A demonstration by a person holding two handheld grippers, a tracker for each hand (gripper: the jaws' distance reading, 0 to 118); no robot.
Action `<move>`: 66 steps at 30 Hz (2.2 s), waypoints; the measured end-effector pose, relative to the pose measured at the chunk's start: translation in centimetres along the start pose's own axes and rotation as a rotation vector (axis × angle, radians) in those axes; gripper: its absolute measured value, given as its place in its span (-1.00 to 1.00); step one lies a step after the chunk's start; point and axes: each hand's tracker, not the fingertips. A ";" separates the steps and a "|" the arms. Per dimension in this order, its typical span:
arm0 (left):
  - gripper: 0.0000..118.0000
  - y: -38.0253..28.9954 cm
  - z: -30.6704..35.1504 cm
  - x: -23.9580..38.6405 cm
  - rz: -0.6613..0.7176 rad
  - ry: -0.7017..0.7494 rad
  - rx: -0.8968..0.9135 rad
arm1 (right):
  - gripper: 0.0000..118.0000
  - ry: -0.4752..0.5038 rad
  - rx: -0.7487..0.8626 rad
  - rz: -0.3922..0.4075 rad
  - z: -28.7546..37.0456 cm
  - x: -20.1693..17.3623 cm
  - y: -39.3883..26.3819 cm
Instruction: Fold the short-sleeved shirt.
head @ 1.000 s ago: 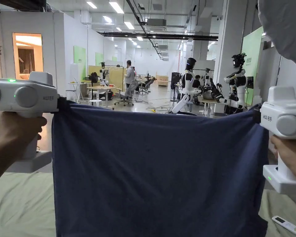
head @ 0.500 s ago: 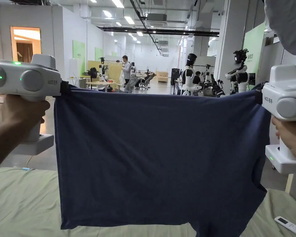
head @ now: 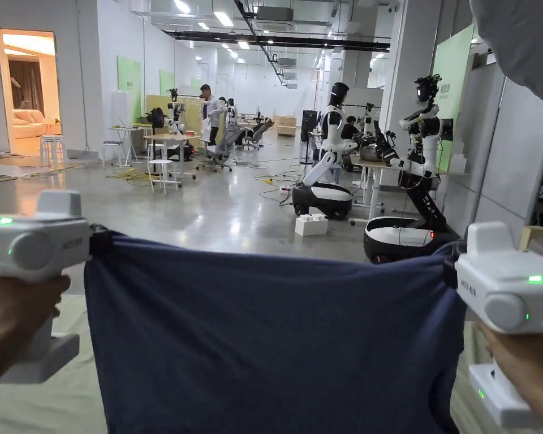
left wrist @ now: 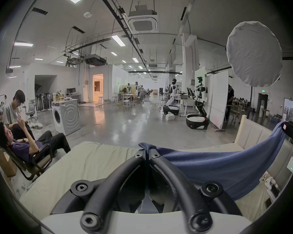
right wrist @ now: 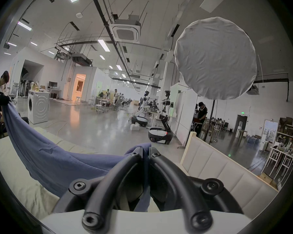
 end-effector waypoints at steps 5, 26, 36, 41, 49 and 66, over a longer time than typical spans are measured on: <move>-0.96 -5.5 3.8 -0.4 -0.009 -0.016 -0.031 | -0.91 0.021 -0.021 0.043 4.4 -0.3 -4.8; -0.96 -28.1 23.1 -4.6 0.027 -0.025 -0.233 | -0.91 0.146 -0.286 0.056 28.7 -3.6 -23.4; -0.96 -37.1 24.7 -6.4 0.000 -0.016 -0.452 | -0.90 0.206 -0.517 0.062 33.0 -5.5 -30.3; -0.96 -40.1 24.2 -6.6 -0.028 -0.028 -0.548 | -0.90 0.243 -0.650 0.090 33.1 -6.5 -33.5; -0.84 -41.5 24.2 -5.8 -0.033 -0.044 -0.635 | -0.48 0.231 -0.703 0.091 33.0 -7.6 -34.2; -0.18 -30.2 21.8 3.3 0.030 -0.062 -0.132 | -0.59 0.093 -0.153 -0.191 28.5 -11.4 -23.6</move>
